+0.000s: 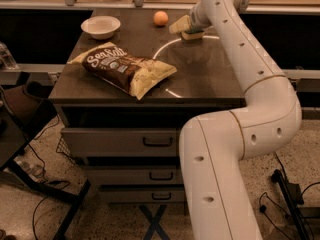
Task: Move sponge near orange
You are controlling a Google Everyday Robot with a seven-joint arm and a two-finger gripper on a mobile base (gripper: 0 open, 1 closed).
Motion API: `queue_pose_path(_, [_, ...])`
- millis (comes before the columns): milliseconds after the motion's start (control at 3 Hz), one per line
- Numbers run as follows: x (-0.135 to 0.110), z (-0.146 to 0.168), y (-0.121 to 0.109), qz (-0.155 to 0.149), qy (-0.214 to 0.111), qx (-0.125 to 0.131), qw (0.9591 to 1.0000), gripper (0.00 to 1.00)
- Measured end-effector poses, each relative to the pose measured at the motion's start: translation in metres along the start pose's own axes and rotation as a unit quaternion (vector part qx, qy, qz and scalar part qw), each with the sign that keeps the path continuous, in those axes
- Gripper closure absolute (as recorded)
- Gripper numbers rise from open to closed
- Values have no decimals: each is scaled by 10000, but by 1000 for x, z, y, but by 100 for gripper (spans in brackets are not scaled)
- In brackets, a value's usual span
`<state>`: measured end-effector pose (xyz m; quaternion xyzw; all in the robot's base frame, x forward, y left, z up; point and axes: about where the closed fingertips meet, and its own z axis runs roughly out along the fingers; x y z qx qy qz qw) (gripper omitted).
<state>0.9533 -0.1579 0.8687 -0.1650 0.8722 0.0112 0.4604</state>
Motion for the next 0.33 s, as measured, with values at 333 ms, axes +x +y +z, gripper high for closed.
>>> queue_pose_path(333, [0, 0, 0, 0, 0, 0, 10000, 0])
